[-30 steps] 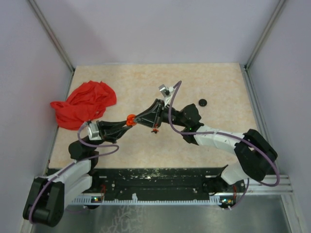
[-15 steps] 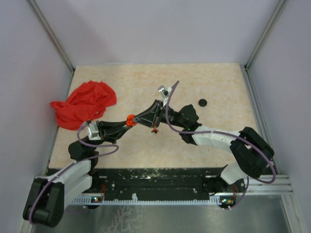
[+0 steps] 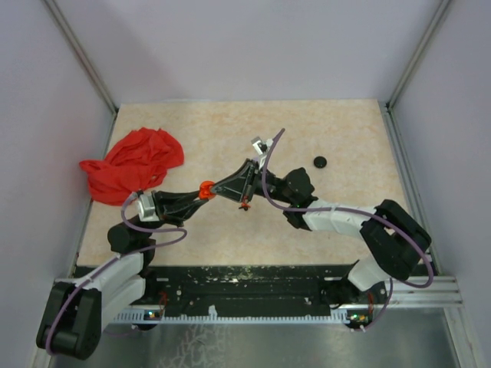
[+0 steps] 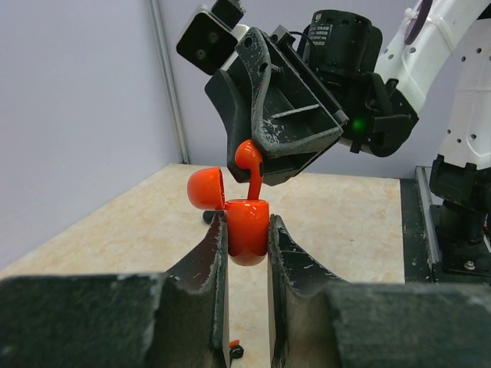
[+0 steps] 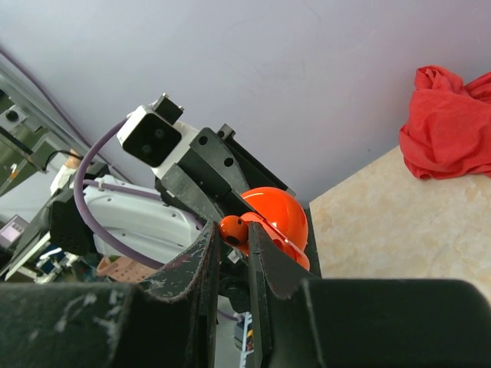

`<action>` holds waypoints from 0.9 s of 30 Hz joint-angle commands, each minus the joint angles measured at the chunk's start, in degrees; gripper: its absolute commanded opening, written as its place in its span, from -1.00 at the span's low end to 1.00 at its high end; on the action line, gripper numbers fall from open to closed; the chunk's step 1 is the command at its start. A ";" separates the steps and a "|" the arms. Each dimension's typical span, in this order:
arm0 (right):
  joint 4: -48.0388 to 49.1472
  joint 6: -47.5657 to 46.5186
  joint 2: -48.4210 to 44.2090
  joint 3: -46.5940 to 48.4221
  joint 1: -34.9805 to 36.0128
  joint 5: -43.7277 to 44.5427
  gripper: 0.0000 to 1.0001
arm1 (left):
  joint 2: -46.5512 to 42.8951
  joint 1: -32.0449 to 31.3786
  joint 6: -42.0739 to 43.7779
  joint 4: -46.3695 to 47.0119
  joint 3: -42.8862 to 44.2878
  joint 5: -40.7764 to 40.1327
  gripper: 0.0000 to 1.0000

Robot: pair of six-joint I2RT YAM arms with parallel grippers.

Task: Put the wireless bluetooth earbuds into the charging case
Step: Place the earbud in the charging case.

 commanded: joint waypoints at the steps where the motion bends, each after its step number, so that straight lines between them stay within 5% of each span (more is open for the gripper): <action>1: 5.38 1.93 0.63 -0.31 0.61 0.45 -0.95 | -0.67 0.51 -0.65 14.98 -0.73 -0.88 -0.99; 27: 9.41 4.09 2.09 -3.62 2.07 5.40 -0.91 | -2.03 0.53 -0.78 14.98 -0.95 -1.83 -0.99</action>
